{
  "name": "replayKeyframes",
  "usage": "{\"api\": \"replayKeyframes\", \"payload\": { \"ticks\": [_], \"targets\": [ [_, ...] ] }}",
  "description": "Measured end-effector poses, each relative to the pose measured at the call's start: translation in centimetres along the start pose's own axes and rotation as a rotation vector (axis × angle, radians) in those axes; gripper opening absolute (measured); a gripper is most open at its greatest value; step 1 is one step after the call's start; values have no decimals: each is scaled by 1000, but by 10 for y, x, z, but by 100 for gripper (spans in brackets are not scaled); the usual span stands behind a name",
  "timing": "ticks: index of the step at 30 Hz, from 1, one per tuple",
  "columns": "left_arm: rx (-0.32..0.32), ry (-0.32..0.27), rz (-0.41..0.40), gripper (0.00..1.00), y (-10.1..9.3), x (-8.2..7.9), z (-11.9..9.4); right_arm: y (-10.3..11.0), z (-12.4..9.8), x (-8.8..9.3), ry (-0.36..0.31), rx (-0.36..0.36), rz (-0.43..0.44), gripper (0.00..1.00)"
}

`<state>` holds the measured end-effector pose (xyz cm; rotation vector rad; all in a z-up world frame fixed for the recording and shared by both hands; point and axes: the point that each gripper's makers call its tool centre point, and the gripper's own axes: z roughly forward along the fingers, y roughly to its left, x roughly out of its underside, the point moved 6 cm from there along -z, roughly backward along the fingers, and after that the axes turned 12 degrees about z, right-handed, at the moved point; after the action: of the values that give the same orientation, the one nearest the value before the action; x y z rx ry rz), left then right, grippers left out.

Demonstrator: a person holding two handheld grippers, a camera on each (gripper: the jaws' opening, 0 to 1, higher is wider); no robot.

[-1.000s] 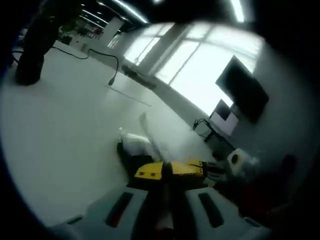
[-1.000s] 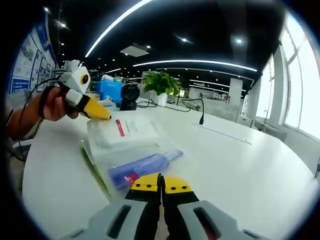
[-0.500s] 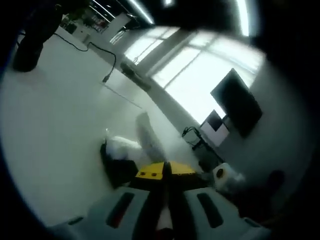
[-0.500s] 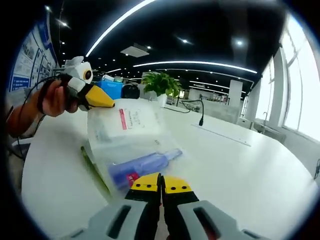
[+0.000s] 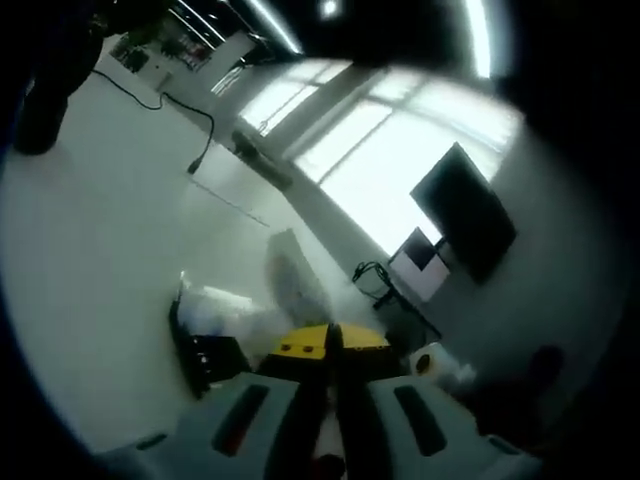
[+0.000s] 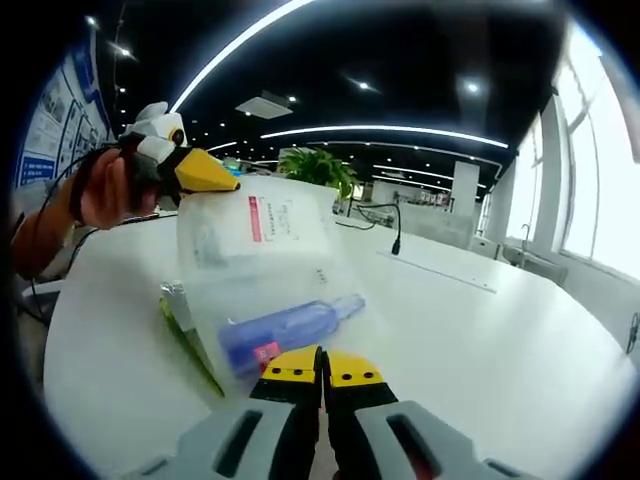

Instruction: Clip sheet goods on table flip sheet goods clip sheet goods scan sheet goods put sheet goods back to table

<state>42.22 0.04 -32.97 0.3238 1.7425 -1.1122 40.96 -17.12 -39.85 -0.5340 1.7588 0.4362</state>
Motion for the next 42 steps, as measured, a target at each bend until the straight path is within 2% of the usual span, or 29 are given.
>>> {"api": "replayKeyframes", "payload": {
  "ticks": [16, 23, 30, 37, 42],
  "targets": [
    [11, -22, -17, 0, -18, -1, 6, -6, -4, -4, -28, 27, 33, 0],
    [13, -27, 4, 0, -28, -1, 7, -6, -18, -16, -101, 71, 36, 0],
    [10, -29, 8, 0, -30, 0, 9, 9, -41, -43, -192, 119, -43, 0],
    [10, -32, 5, 0, -31, -2, 12, 37, -60, -65, -242, 86, -86, 4],
    [9, -35, 8, 0, -34, -3, 14, 60, -64, -69, -245, 82, -148, 8]
  ]
}}
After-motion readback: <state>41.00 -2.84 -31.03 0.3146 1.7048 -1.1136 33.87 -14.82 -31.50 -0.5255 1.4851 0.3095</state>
